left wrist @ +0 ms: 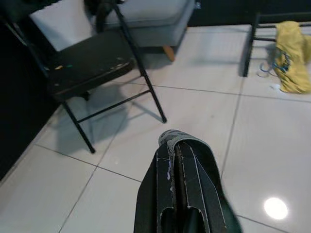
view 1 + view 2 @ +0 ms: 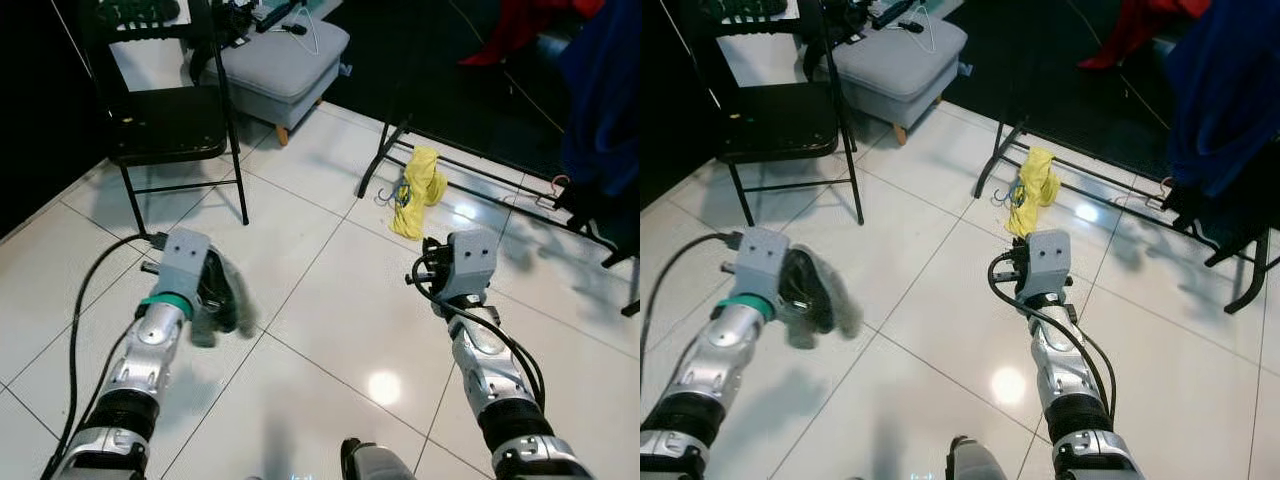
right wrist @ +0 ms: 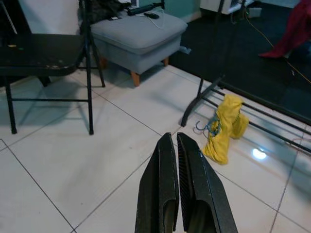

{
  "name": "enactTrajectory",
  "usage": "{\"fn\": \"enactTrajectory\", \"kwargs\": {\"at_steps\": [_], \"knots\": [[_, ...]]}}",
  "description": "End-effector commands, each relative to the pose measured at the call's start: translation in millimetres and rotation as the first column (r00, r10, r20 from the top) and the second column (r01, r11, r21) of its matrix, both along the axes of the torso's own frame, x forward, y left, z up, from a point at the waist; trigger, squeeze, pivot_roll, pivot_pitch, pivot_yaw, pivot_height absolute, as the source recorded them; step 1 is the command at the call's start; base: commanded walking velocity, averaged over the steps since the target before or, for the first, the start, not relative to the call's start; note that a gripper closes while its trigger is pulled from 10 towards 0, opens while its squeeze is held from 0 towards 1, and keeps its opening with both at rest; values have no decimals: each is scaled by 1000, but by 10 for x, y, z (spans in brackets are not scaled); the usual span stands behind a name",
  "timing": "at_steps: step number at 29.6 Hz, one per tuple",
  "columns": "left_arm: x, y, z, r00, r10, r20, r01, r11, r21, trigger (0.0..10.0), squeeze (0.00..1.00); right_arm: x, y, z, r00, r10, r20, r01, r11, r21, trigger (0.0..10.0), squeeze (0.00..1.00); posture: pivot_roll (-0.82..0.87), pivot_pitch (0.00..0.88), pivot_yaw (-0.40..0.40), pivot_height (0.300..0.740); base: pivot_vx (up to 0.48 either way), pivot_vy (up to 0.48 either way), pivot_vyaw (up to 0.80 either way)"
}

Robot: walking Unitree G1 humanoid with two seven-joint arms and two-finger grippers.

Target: Hang hanger

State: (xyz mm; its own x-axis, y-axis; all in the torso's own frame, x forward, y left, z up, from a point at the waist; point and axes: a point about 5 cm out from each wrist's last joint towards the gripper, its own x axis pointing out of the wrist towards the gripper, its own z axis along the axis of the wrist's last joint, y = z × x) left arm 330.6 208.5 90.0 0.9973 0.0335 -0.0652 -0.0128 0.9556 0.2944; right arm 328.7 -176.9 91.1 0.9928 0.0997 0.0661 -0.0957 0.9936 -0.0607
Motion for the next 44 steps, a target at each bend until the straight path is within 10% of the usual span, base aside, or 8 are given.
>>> {"fn": "enactTrajectory", "kwargs": {"at_steps": [1,44], "knots": [[-43,18,-63,1000,13,-10,-13,1000,0,10000,0,-5,2,-42,1000,13,-23,-13,1000,-5,10000,0,-31,22,13,740,0,0,0],[-14,-52,7,999,12,43,-11,1000,-9,10000,0,172,149,85,995,101,-16,-101,995,-15,10000,0,-4,0,13,740,0,0,0]]}}
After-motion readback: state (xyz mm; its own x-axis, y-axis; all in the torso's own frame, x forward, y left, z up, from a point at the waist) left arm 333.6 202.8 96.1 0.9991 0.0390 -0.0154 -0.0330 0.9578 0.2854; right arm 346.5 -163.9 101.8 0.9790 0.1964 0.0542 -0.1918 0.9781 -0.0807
